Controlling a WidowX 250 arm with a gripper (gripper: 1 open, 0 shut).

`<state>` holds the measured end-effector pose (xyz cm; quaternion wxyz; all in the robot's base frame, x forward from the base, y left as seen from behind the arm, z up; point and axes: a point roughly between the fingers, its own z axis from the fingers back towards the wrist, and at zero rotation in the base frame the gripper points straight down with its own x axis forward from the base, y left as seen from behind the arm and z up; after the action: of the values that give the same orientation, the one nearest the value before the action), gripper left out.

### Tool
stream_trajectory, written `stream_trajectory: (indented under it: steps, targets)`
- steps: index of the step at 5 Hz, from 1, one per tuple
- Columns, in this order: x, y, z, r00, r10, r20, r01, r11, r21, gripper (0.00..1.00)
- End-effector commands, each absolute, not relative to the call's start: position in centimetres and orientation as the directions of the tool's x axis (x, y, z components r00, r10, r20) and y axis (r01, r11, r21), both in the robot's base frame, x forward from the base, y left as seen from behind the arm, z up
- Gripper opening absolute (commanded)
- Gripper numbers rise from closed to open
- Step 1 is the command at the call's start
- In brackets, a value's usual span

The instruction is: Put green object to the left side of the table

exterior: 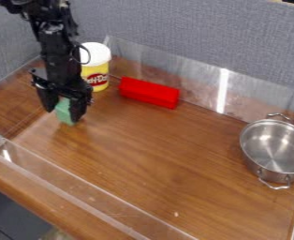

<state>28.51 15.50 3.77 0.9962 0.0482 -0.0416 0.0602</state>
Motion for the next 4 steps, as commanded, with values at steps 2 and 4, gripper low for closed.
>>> stream_trajectory:
  steps: [2, 4]
  targets:
    - [29.21, 16.39, 5.90, 0.976, 0.146, 0.160, -0.163, 0.982, 0.097, 1.00]
    - [29.27, 16.40, 6.48, 0.970, 0.164, 0.181, -0.181, 0.980, 0.084, 1.00]
